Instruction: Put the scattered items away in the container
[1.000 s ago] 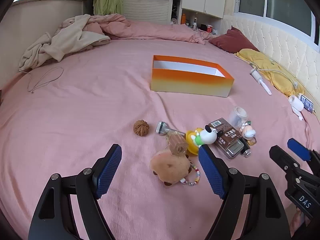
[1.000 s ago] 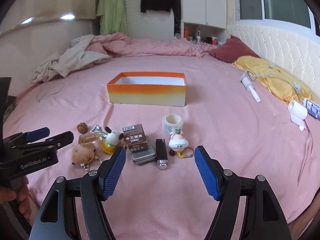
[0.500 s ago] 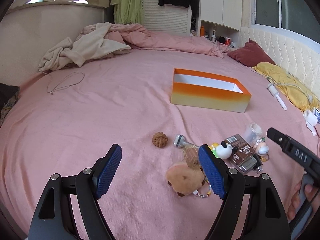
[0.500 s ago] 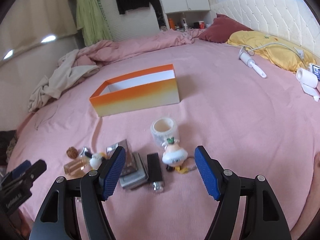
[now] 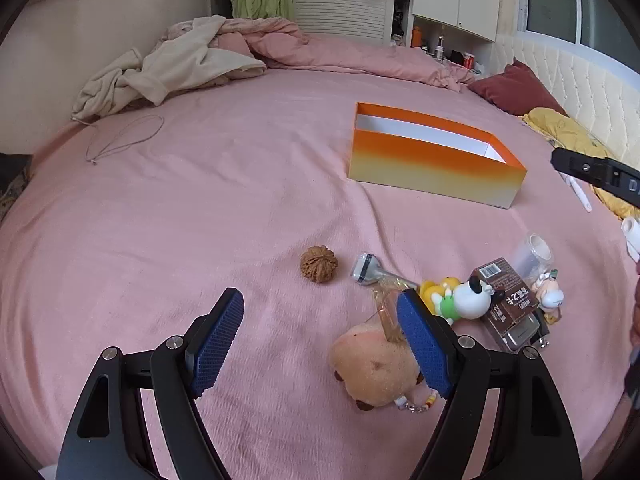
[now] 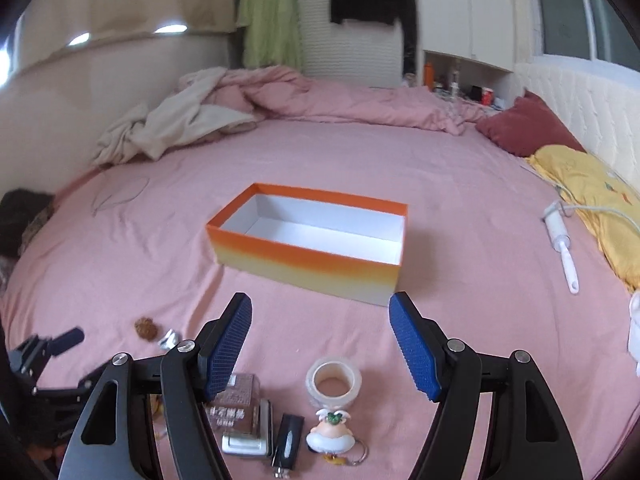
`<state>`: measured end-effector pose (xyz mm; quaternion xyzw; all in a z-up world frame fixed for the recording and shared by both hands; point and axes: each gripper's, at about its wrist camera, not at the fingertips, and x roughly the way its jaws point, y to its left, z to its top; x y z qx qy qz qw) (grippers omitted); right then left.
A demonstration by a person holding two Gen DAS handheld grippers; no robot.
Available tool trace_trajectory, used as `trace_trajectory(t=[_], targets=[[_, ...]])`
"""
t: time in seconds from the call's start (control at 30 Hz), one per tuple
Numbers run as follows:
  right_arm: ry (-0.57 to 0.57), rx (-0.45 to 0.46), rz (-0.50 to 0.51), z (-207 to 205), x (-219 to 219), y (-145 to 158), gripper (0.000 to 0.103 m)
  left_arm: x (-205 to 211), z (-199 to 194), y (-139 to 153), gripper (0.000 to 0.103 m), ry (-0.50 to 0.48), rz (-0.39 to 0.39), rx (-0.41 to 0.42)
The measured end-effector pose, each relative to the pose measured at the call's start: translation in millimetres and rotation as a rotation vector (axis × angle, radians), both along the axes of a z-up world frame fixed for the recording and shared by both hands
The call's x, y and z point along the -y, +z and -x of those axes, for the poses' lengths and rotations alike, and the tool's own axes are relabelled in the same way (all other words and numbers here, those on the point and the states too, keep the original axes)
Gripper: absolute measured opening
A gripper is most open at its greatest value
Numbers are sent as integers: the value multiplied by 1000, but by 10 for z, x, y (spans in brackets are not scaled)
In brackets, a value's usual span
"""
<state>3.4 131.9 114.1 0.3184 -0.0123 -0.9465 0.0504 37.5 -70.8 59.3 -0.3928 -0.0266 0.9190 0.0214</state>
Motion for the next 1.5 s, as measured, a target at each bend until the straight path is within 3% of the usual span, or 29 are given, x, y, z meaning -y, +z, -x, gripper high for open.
trace_trajectory(t=[0.17, 0.33, 0.4, 0.5, 0.77, 0.8, 0.83, 0.93, 1.03, 1.1, 1.13, 1.23, 1.4, 1.5], targets=[[-209, -35, 64, -50, -138, -195, 71, 64, 18, -26, 79, -10, -36, 11], [-353, 18, 95, -448, -399, -718, 71, 19, -54, 44, 79, -86, -106, -20], [-341, 57, 135, -482, -497, -884, 71, -81, -77, 56, 79, -127, -89, -26], [-308, 50, 211, -499, -604, -866, 71, -238, -60, 11, 79, -169, -43, -7], [-178, 74, 140, -384, -281, -810, 71, -262, -15, -56, 79, -159, -27, 25], [-174, 94, 123, -334, -244, -817, 71, -243, -9, -57, 77, -153, -34, 28], [-169, 115, 106, -284, -207, -824, 71, -223, -6, -56, 70, -148, -42, 29], [-144, 159, 74, -155, -129, -843, 63, -186, 14, -84, 65, -140, -56, 45], [-121, 199, 49, -26, -77, -869, 63, -201, 17, -107, 65, -145, -47, 48], [-94, 220, 30, 33, -44, -899, 54, -225, 7, -105, 64, -156, -39, 41], [-82, 224, 21, 43, -34, -912, 45, -235, 5, -104, 64, -160, -36, 38], [-88, 196, 41, -17, -81, -905, 44, -229, 32, -132, 57, -165, -55, 52], [-143, 111, 137, -189, -248, -837, 44, -206, 63, -147, 56, -173, -106, 65], [-185, 58, 185, -281, -359, -810, 44, -243, 127, -169, 35, -203, -136, 96]])
